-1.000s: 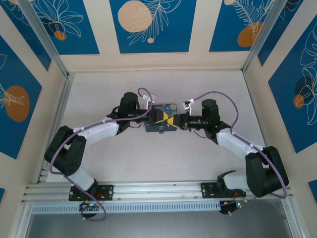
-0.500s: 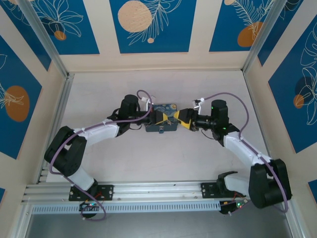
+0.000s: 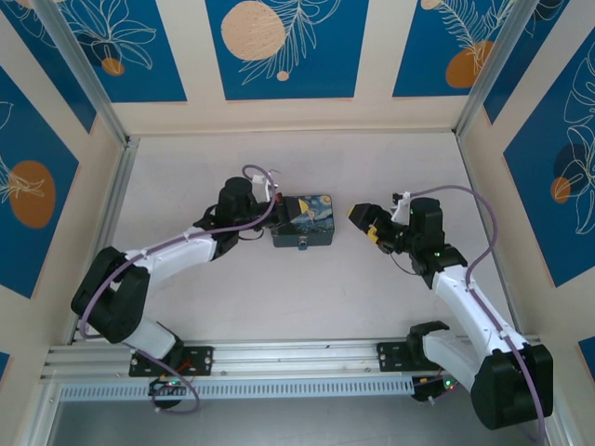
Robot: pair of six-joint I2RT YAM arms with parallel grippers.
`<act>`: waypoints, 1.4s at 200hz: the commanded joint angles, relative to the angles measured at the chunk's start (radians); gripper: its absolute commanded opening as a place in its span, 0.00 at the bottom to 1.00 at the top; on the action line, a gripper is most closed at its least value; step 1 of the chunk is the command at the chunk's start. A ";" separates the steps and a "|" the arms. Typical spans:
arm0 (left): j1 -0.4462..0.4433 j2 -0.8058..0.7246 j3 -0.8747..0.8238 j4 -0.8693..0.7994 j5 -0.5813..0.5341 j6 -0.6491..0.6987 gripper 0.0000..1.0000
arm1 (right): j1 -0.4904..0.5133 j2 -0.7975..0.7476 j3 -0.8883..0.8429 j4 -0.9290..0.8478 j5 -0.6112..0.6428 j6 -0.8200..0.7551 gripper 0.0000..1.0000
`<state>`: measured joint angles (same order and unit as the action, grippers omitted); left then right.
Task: Unlock the padlock with the key
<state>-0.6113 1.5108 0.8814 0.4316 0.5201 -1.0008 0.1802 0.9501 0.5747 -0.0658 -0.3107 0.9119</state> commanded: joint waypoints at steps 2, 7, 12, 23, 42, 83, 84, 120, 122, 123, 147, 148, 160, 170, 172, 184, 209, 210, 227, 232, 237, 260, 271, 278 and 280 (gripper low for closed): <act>-0.012 -0.052 -0.024 0.075 -0.096 -0.041 0.00 | 0.000 -0.007 -0.102 0.316 -0.031 0.138 0.91; -0.013 -0.058 -0.027 0.081 -0.105 -0.047 0.00 | 0.000 0.000 -0.121 0.386 -0.039 0.166 0.89; -0.014 -0.064 -0.028 0.087 -0.114 -0.052 0.00 | 0.000 0.009 -0.134 0.448 -0.047 0.190 0.86; -0.019 -0.077 -0.033 0.097 -0.131 -0.060 0.00 | 0.004 0.037 -0.153 0.575 -0.067 0.227 0.82; -0.025 -0.094 -0.041 0.115 -0.157 -0.072 0.00 | 0.022 0.090 -0.154 0.743 -0.097 0.273 0.72; -0.037 -0.100 -0.051 0.169 -0.175 -0.112 0.00 | 0.094 0.166 -0.079 0.856 -0.096 0.287 0.53; -0.037 -0.100 -0.051 0.169 -0.176 -0.113 0.00 | 0.096 0.169 -0.078 0.857 -0.094 0.287 0.53; -0.045 -0.104 -0.051 0.168 -0.177 -0.119 0.00 | 0.144 0.263 -0.035 0.953 -0.091 0.316 0.44; -0.045 -0.105 -0.051 0.167 -0.177 -0.119 0.00 | 0.146 0.271 -0.032 0.959 -0.091 0.318 0.43; -0.045 -0.104 -0.050 0.167 -0.177 -0.118 0.00 | 0.147 0.272 -0.031 0.961 -0.091 0.319 0.43; -0.050 -0.106 -0.052 0.166 -0.182 -0.121 0.00 | 0.179 0.340 -0.015 1.036 -0.090 0.346 0.38; -0.050 -0.106 -0.052 0.166 -0.183 -0.121 0.00 | 0.180 0.343 -0.015 1.040 -0.090 0.347 0.38; -0.053 -0.107 -0.052 0.164 -0.187 -0.121 0.00 | 0.194 0.370 -0.009 1.070 -0.091 0.358 0.37; -0.054 -0.107 -0.052 0.165 -0.188 -0.121 0.00 | 0.207 0.384 -0.003 1.083 -0.085 0.361 0.36; -0.054 -0.106 -0.051 0.163 -0.187 -0.121 0.00 | 0.209 0.389 -0.003 1.087 -0.085 0.361 0.36; -0.057 -0.105 -0.050 0.161 -0.190 -0.119 0.00 | 0.222 0.401 0.002 1.095 -0.081 0.362 0.34; -0.062 -0.104 -0.050 0.162 -0.195 -0.119 0.00 | 0.239 0.415 0.009 1.102 -0.072 0.360 0.33; -0.062 -0.103 -0.050 0.162 -0.196 -0.119 0.00 | 0.240 0.416 0.009 1.102 -0.071 0.361 0.33; -0.065 -0.104 -0.050 0.163 -0.198 -0.119 0.00 | 0.246 0.424 0.012 1.104 -0.069 0.360 0.33; -0.066 -0.104 -0.050 0.164 -0.198 -0.119 0.00 | 0.249 0.429 0.013 1.103 -0.067 0.361 0.33; -0.067 -0.102 -0.050 0.164 -0.198 -0.119 0.00 | 0.252 0.431 0.014 1.104 -0.065 0.363 0.33; -0.068 -0.102 -0.048 0.165 -0.201 -0.119 0.00 | 0.262 0.446 0.016 1.107 -0.064 0.363 0.33; -0.068 -0.103 -0.049 0.165 -0.201 -0.119 0.00 | 0.266 0.452 0.014 1.109 -0.061 0.361 0.33; -0.069 -0.103 -0.048 0.164 -0.202 -0.119 0.00 | 0.267 0.454 0.011 1.110 -0.060 0.361 0.33; -0.068 -0.102 -0.047 0.163 -0.201 -0.119 0.00 | 0.268 0.455 0.010 1.110 -0.060 0.360 0.33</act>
<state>-0.6682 1.4322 0.8375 0.5625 0.3313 -1.1202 0.4366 1.3945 0.5671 0.9981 -0.3916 1.2728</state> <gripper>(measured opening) 0.039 0.336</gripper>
